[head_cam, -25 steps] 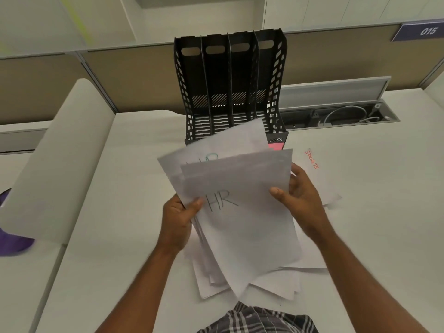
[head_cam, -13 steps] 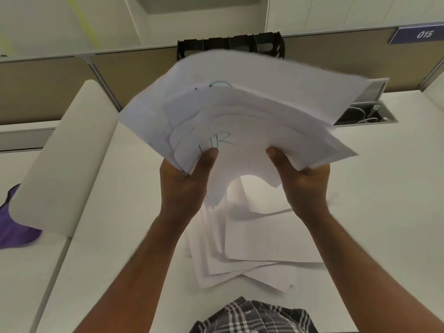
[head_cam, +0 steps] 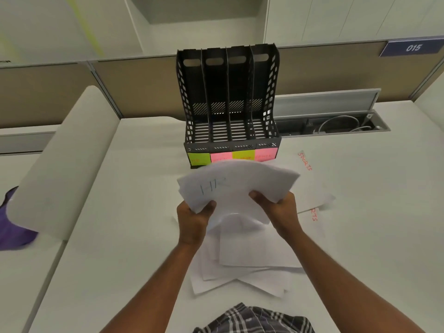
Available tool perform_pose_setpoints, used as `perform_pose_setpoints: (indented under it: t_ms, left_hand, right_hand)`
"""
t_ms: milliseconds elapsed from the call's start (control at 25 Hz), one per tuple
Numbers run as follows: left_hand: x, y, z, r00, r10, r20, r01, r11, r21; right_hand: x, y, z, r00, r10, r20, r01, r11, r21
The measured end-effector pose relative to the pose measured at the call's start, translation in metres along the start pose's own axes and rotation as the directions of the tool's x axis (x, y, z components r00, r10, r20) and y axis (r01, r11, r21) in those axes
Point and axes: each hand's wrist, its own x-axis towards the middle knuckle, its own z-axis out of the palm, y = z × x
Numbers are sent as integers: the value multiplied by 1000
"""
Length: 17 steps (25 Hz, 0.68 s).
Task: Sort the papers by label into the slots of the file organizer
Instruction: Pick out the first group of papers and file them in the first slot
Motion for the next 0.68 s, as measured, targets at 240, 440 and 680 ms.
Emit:
perform_pose_setpoints:
  t_ms: [240, 440, 680]
  left_hand:
    - [-17, -12, 3, 993, 41, -108, -56, 989, -137]
    - [-6, -20, 5, 995, -67, -73, 55, 986, -155]
    - [68, 30, -12, 999, 1, -53, 1, 1000, 31]
  right_hand:
    - [-17, 3, -2, 990, -87, 112, 87, 996, 9]
    - [-14, 7, 3, 986, -127, 107, 132, 990, -44]
    - [13, -32, 9, 853, -446, 270, 520, 693, -498]
